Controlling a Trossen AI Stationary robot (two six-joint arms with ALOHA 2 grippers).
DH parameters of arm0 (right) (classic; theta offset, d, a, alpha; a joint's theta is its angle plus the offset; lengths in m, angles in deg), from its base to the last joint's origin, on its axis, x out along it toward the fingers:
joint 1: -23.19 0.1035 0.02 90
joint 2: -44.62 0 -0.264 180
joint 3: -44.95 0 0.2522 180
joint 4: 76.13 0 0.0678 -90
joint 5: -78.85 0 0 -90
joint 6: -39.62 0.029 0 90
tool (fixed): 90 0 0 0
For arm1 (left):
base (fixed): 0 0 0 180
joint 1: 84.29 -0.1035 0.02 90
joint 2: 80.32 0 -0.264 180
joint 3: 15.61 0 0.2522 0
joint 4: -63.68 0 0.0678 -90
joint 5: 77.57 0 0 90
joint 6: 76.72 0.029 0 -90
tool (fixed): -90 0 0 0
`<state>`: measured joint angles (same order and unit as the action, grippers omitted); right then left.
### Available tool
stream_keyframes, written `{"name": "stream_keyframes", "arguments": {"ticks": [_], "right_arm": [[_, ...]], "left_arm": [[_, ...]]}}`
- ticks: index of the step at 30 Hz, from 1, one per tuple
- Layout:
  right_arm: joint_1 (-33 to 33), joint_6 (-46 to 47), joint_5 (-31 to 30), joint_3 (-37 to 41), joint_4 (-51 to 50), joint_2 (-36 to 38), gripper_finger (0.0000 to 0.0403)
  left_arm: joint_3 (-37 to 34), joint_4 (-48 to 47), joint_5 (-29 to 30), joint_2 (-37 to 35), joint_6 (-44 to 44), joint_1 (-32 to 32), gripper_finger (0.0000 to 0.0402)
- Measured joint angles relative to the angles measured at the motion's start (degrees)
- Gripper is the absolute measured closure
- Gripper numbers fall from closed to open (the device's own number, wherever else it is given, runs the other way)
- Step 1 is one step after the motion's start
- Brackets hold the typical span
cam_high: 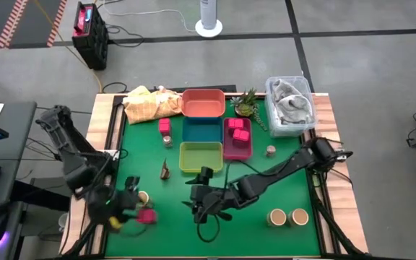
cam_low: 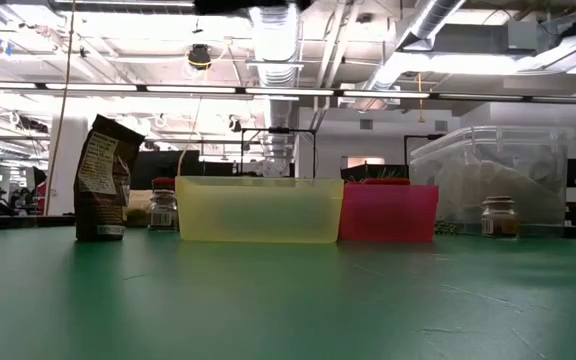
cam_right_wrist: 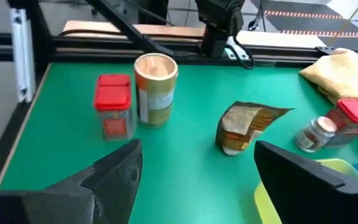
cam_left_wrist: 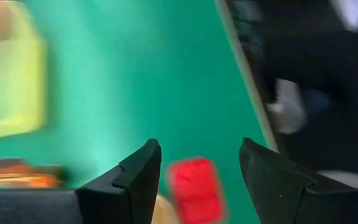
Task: Sort spices by type
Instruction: Put the bottom red seasoning can into the red bin
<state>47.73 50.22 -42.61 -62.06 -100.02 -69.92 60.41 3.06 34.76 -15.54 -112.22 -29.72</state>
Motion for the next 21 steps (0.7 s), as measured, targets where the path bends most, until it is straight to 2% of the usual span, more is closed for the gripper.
{"name": "stream_keyframes", "arguments": {"ticks": [6, 11, 21], "right_arm": [[-0.16, -1.64, 2.33, 0.06, 8.33, -3.63, 0.0068], [-0.86, -2.71, 5.99, 0.07, 14.26, -6.8, 0.0068], [-2.17, -3.81, 6.16, 0.0, 15.54, -6.51, 0.0068]], "left_arm": [[0.0, -0.33, 0.78, 2.63, -10.7, 8.3, 0.0196], [0.0, -0.34, -4.82, 6.36, -18.22, 11.16, 0.0196], [-0.07, -0.76, -12.22, 15.68, -27.67, 13.81, 0.0196]]}}
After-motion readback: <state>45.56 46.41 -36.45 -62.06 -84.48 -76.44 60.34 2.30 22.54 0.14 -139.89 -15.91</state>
